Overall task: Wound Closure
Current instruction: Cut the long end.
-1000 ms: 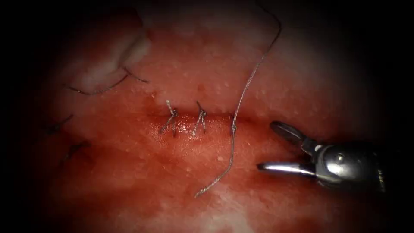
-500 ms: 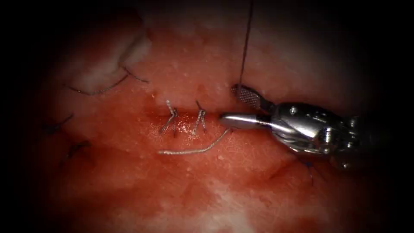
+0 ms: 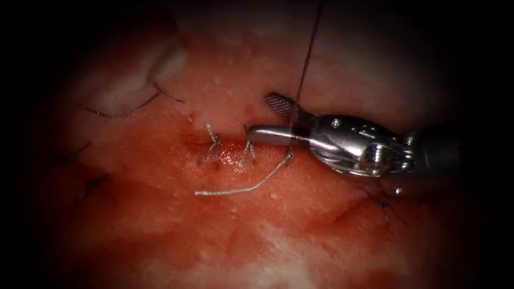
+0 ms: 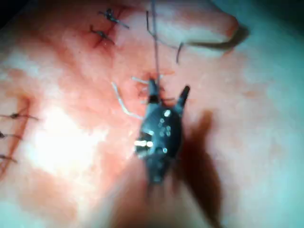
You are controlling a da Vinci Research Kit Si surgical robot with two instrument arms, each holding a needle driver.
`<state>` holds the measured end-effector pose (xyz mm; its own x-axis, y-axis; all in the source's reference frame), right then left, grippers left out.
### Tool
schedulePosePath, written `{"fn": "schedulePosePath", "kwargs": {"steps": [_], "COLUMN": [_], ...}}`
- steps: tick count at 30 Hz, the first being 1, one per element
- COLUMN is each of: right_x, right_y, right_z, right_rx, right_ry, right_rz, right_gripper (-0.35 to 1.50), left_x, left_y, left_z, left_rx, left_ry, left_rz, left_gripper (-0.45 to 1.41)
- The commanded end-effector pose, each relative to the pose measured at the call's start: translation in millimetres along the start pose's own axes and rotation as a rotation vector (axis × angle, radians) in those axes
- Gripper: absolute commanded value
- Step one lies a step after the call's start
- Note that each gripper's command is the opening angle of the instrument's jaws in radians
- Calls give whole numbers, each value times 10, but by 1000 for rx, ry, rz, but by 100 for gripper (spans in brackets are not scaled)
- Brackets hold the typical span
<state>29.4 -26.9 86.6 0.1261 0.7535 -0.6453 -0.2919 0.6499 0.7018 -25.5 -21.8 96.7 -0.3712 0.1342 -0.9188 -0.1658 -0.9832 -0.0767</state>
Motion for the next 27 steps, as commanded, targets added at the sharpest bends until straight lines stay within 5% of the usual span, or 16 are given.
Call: {"fn": "schedulePosePath", "kwargs": {"steps": [1, 17, 19, 20, 21, 22, 27], "right_x": [-5, -10, -9, -9, -8, -6, 16], "right_y": [-6, -19, -18, -17, -17, -16, -15], "right_z": [9, 26, 26, 26, 25, 24, 12], "right_rx": [9, 35, 32, 37, 57, 66, 42], "right_ry": [-1, -3, -2, -2, -4, -8, 50], "right_rz": [-2, -38, -50, -68, -85, -95, -190], "right_gripper": [124, 124, 88, 47, -20, -35, -35], "left_x": [-2, -5, -2, -1, 0, 1, 2], "left_y": [-3, -4, -2, -1, 1, 2, 7], "left_z": [7, 8, 11, 13, 14, 16, 23], "left_rx": [0, 0, 1, -2, 0, -3, -14], "left_ry": [3, 4, 5, 9, 8, 8, 6], "left_rz": [2, 4, 3, 3, 3, 4, 8], "left_gripper": [-45, -45, -45, -45, -45, -45, -45]}}
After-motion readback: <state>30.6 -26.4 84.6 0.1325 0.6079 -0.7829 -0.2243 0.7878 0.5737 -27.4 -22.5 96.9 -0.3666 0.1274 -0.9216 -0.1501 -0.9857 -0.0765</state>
